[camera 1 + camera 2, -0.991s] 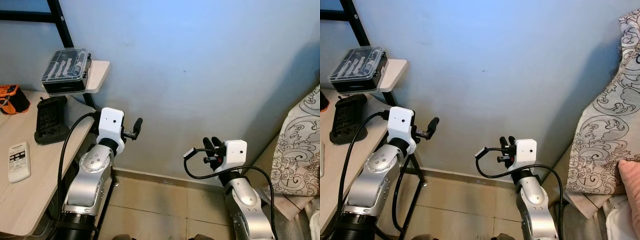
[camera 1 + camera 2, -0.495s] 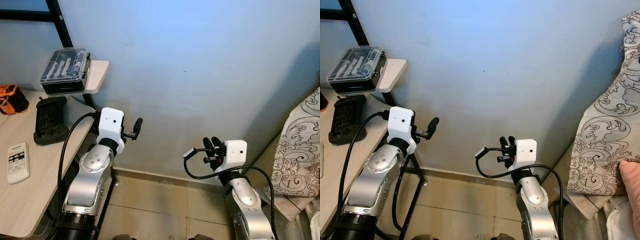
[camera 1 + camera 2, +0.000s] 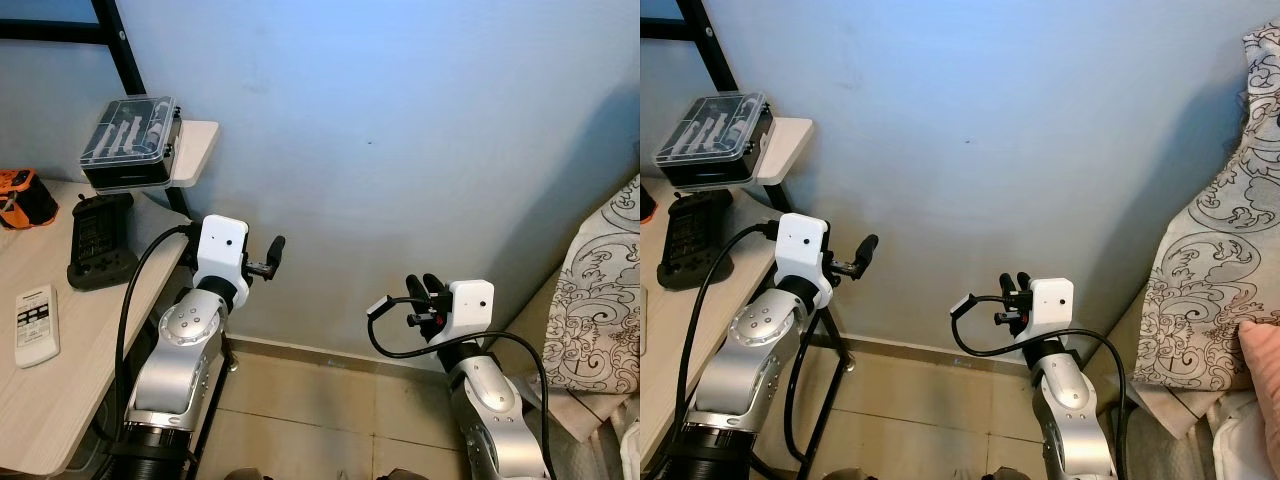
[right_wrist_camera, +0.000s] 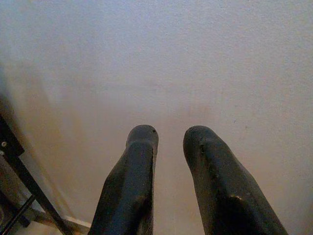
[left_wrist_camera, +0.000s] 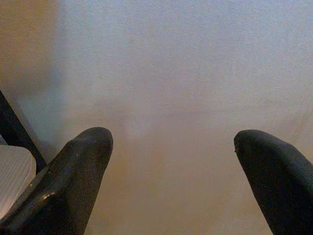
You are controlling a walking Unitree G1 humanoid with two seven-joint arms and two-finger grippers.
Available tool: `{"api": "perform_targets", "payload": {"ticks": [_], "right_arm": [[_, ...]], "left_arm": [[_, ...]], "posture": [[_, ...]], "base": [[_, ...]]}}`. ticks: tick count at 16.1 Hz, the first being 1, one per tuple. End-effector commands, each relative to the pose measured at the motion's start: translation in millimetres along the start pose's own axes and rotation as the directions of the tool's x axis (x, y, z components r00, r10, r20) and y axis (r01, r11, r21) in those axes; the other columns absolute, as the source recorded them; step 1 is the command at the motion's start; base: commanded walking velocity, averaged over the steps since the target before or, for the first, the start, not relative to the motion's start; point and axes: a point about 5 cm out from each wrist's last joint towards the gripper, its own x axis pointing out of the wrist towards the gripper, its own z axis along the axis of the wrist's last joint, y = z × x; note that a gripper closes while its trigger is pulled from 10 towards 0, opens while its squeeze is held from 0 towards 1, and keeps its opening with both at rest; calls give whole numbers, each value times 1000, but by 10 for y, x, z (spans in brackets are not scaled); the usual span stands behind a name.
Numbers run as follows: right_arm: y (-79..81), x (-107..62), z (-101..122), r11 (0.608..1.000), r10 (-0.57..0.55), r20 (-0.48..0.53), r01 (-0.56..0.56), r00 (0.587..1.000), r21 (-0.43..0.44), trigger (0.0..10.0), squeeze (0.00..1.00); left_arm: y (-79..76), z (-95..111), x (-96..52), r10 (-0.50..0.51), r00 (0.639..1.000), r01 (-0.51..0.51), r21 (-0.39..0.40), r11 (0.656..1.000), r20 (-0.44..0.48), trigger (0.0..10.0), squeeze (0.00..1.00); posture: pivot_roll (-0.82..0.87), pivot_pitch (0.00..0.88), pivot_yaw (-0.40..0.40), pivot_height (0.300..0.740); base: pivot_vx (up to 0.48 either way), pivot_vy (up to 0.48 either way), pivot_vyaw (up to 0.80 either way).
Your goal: Clean up the room
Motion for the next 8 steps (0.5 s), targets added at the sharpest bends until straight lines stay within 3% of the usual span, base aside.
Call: {"api": "perform_targets", "payload": {"ticks": [1,8], "right_arm": [[7,113,208,999,-13,50,11,999,48,10000,0],[23,139,209,1000,-4,44,3,999,24,10000,0]], "left_arm": [[-191,74,52,-75,993,82,-89,993,88,10000,0],[-180,69,52,-65,994,72,-88,994,86,10000,0]], "posture": [[17,0,4,710],[26,0,0,710]], "base": [[0,0,0],[0,0,0]]}}
